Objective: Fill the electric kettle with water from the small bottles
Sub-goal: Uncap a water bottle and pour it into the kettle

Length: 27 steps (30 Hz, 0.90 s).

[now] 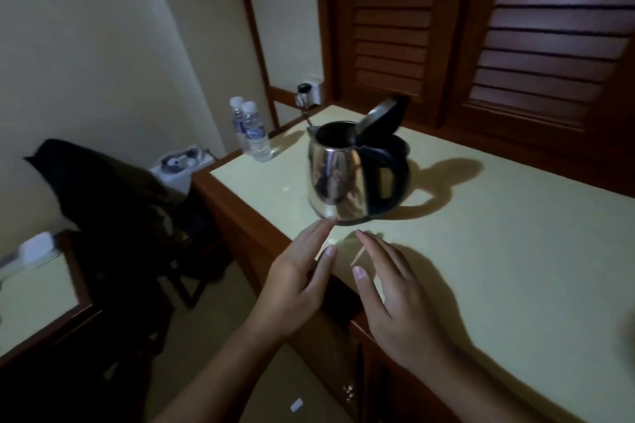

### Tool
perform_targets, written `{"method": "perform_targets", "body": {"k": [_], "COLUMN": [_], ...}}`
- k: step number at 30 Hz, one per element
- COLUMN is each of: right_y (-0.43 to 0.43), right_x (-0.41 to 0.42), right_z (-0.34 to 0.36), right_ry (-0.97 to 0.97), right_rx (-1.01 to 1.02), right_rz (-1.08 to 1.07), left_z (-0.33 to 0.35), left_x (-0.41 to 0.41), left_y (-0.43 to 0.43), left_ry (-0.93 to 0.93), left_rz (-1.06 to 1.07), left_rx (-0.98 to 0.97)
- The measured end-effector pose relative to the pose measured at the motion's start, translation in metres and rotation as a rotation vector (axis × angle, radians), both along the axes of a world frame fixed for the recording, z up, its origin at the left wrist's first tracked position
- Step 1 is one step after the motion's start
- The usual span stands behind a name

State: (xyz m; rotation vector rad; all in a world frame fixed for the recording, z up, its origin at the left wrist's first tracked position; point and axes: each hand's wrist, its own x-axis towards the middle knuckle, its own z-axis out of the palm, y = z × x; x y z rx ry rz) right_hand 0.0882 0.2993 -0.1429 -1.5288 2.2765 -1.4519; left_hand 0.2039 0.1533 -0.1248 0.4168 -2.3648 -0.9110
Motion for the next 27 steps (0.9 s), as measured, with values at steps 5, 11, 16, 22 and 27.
{"method": "perform_targets", "body": {"k": [5, 11, 16, 22, 27], "right_y": [-0.091, -0.219, -0.297, -0.322, -0.321], "right_x": [0.035, 0.032, 0.017, 0.012, 0.014], "right_z": [0.002, 0.008, 0.006, -0.01, -0.013], "right_ry": [-0.002, 0.096, 0.094, 0.116, 0.176], "right_rx": [-0.012, 0.112, 0.281, 0.446, 0.449], "right_rz": [0.087, -0.048, -0.186, -0.276, -0.29], "left_z": [0.006, 0.007, 0.007, 0.01, 0.016], "left_x": [0.041, 0.039, 0.012, -0.024, -0.061], "left_y": [-0.08, -0.194, -0.281, -0.35, -0.404], "left_ry": [0.039, 0.053, 0.067, 0.059, -0.035], "left_rz": [0.109, 0.125, 0.133, 0.137, 0.003], "left_rx": [0.045, 0.08, 0.165, 0.327, 0.534]}}
